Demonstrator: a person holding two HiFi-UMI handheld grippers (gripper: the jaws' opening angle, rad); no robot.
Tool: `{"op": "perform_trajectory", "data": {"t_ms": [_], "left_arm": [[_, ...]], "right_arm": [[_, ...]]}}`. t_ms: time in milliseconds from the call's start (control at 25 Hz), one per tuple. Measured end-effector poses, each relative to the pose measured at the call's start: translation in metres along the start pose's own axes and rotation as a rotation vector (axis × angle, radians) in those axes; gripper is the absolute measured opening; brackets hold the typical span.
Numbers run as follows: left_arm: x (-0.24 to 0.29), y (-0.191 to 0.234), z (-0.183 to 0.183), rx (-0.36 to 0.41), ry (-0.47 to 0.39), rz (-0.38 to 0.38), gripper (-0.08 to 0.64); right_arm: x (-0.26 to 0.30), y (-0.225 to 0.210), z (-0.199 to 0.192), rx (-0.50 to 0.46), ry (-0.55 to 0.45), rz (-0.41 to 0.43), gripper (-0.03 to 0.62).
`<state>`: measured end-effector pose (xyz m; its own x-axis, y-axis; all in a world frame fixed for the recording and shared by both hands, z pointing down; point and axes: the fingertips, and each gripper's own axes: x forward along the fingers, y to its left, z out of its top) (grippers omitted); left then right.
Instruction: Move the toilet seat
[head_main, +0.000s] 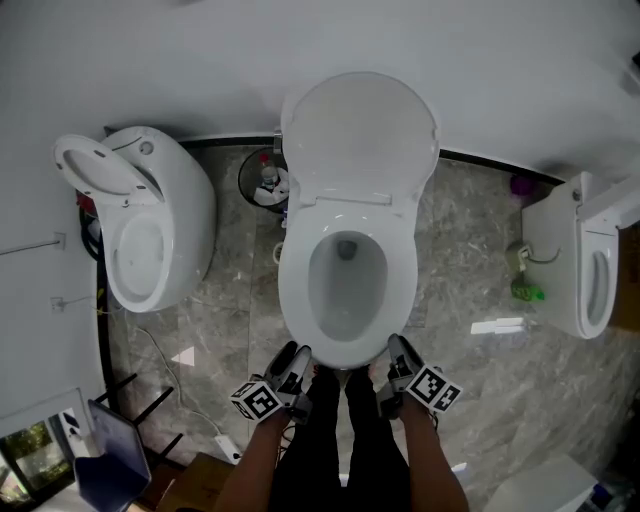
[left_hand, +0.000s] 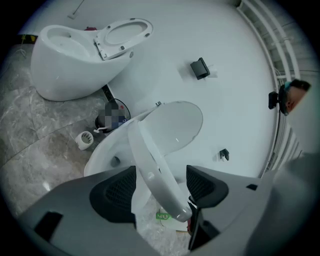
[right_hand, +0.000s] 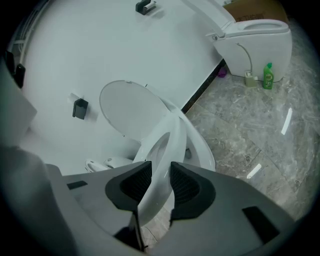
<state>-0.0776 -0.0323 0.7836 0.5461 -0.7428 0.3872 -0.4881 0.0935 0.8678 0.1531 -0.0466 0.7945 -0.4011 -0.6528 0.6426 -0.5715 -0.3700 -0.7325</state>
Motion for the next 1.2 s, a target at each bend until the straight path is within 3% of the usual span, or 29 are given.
{"op": "perform_trajectory", "data": {"t_ms": [200, 440, 760, 1040, 1200], "left_arm": [[0.018, -0.029, -0.008, -0.009, 0.058, -0.053, 0.321], [0.04, -0.085, 0.025, -0.033, -0.039, -0.13, 0.321], [0.051, -0.135, 0.054, 0.106, -0.016, -0.164, 0.319], [0.063, -0.167, 0.091, 0.046, -0.051, -0.208, 0.324], [0.067, -0.176, 0.102, 0.014, -0.04, -0.202, 0.316]], "right_arm": [[-0.008, 0.016, 0.013, -0.005, -0.009, 0.017, 0.114], [-0.02, 0.051, 0.041, -0.049, -0.062, 0.076, 0.089], [-0.031, 0.093, 0.082, -0.019, -0.216, 0.177, 0.089], [-0.033, 0.133, 0.112, -0.03, -0.308, 0.214, 0.089], [-0.041, 0.148, 0.112, 0.033, -0.336, 0.246, 0.089]]}}
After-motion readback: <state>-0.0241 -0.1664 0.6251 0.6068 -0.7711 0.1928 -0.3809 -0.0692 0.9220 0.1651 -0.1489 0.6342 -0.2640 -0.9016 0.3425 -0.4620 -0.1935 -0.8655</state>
